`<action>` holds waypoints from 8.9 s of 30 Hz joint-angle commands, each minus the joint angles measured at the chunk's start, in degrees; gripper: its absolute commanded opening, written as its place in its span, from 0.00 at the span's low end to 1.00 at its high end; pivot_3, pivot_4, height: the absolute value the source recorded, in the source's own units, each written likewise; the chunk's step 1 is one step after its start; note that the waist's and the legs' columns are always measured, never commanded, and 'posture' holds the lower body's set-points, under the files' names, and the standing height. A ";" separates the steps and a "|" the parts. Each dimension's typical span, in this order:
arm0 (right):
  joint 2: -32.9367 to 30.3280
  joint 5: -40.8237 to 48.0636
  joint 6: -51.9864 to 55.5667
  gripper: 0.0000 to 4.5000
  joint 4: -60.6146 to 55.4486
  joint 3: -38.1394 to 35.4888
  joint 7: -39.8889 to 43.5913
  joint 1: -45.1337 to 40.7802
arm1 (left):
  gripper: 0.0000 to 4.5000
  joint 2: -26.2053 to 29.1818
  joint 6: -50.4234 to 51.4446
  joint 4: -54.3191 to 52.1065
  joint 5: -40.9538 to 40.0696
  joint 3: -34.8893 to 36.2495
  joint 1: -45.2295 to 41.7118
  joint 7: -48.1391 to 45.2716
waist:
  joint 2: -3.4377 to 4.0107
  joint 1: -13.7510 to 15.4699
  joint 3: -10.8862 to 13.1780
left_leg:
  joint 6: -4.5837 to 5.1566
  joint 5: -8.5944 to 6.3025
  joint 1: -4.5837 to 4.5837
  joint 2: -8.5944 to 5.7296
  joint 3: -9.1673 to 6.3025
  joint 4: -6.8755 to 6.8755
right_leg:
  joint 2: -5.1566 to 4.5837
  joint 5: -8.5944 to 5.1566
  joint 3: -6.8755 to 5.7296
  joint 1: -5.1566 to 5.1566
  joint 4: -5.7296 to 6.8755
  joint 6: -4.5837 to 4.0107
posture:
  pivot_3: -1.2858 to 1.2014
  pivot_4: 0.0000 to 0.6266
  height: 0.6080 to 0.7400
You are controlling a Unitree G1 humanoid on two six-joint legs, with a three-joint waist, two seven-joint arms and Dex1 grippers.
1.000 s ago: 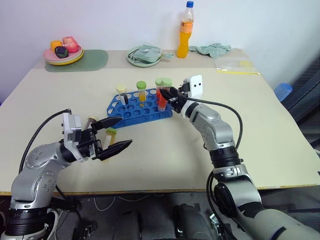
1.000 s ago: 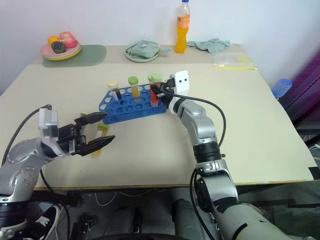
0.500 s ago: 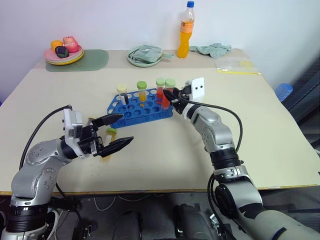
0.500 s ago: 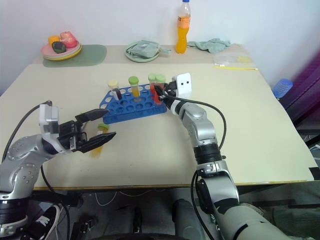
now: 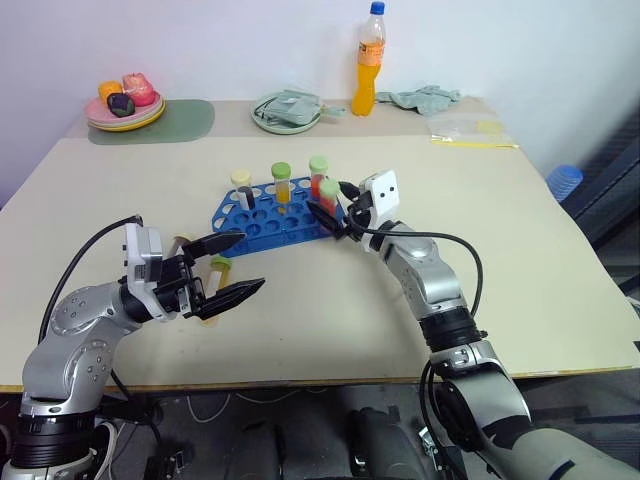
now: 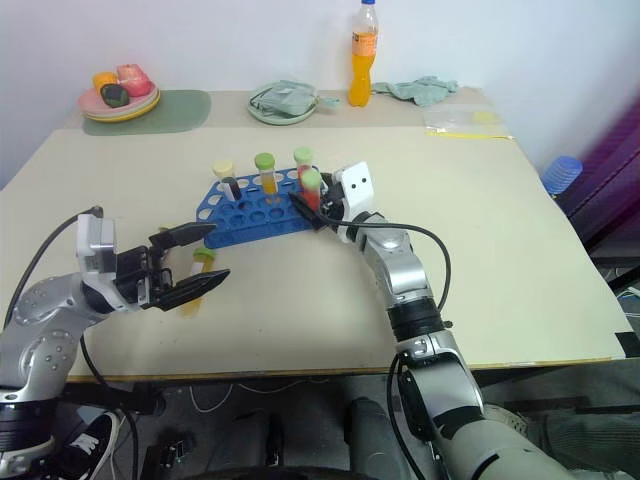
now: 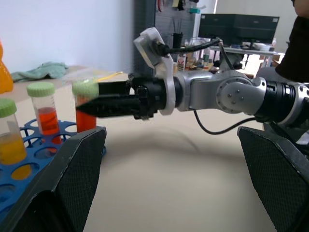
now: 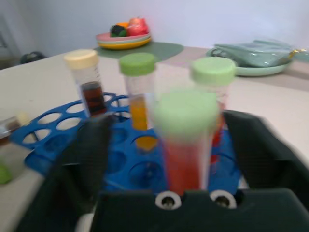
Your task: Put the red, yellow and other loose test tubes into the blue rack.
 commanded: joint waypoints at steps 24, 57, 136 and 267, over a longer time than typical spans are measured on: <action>-34.07 27.54 22.16 0.98 -40.77 -10.62 27.89 17.19 | 1.00 13.39 55.27 -11.81 -12.51 10.05 -11.06 42.42 | -0.18 0.44 0.23 | 0.08 -0.05 0.01 0.01 -0.03 -0.04 | 0.06 0.02 0.01 0.18 -0.51 0.06 | 0.52 0.24 1.00; -29.85 24.51 16.62 0.98 -41.25 -5.08 23.93 18.86 | 1.00 15.69 75.56 30.14 -6.93 -28.45 -48.24 33.87 | -0.52 1.85 0.41 | 0.05 -0.02 -0.05 -0.10 -0.05 0.06 | 0.05 0.06 0.00 0.17 -0.45 0.12 | 0.52 0.24 1.00; -32.66 24.75 20.90 1.00 -44.78 -13.18 12.23 22.77 | 0.16 -25.46 -55.27 66.31 36.81 -16.97 -37.26 22.84 | -0.49 3.27 0.31 | 0.16 -0.08 -0.06 -0.21 0.01 0.27 | -0.08 0.36 0.01 0.36 -0.55 0.61 | 0.52 0.24 1.00; -34.11 23.36 18.63 1.00 -41.87 -12.04 17.54 21.92 | 0.17 -23.56 -54.32 53.84 34.65 -9.53 -24.15 30.98 | -0.59 3.16 0.25 | 0.05 -0.01 0.07 -0.18 0.04 0.44 | -0.10 0.36 0.05 0.30 0.03 0.61 | 0.52 0.24 1.00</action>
